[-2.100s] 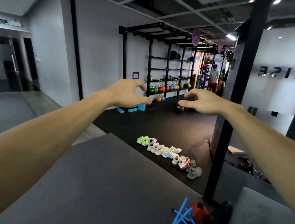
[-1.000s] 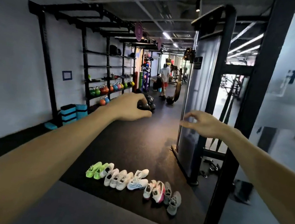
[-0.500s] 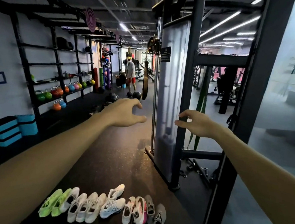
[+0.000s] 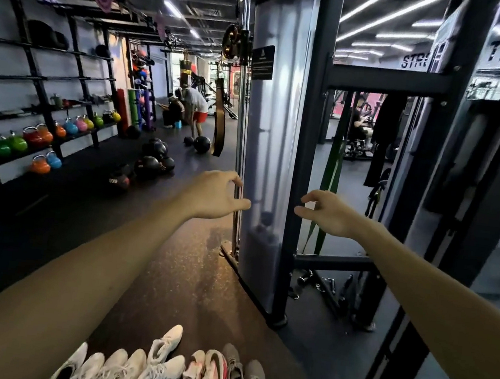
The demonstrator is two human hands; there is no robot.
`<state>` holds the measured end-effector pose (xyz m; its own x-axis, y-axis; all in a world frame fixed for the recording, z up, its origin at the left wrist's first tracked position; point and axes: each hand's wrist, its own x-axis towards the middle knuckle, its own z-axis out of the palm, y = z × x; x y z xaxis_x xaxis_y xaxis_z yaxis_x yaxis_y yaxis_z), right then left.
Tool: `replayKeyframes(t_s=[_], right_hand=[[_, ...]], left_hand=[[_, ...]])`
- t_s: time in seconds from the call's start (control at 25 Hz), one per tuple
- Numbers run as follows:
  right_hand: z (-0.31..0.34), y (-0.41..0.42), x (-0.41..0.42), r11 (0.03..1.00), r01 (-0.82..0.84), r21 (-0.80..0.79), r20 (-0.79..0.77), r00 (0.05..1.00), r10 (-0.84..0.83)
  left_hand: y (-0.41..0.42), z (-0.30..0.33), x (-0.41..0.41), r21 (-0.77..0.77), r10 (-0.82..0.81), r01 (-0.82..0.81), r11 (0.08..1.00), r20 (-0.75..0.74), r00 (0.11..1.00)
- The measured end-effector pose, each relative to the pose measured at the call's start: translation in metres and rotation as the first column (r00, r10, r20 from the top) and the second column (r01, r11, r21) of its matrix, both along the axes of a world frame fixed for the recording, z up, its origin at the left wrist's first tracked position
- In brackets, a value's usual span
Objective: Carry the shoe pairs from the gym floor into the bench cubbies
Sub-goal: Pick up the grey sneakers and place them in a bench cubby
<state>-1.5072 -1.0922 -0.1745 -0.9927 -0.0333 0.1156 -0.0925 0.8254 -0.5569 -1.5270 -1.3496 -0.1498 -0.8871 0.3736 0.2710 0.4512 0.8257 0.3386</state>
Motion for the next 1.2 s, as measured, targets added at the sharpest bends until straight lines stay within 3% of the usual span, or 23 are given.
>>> replayKeyframes(t_s=[0.32,0.6,0.88,1.2], right_hand=[[-0.052,0.003,-0.191,0.991,0.093,0.095,0.085,0.991,-0.101],[-0.167,0.015,-0.301,0.983,0.078,0.167,0.250,0.961,-0.119],[-0.380,0.030,-0.377,0.992,0.090,0.093,0.378,0.918,-0.119],[-0.688,0.027,-0.366,0.987,0.123,0.104,0.470,0.868,-0.158]], left_hand=[[0.008,-0.063,-0.225,-0.052,-0.100,0.106,0.993,0.106,0.989],[0.041,-0.186,-0.352,-0.139,-0.132,0.186,0.973,0.330,0.935],[0.063,-0.404,-0.411,-0.109,-0.117,0.195,0.975,0.496,0.861],[0.077,-0.709,-0.394,-0.105,-0.093,0.218,0.970,0.668,0.739]])
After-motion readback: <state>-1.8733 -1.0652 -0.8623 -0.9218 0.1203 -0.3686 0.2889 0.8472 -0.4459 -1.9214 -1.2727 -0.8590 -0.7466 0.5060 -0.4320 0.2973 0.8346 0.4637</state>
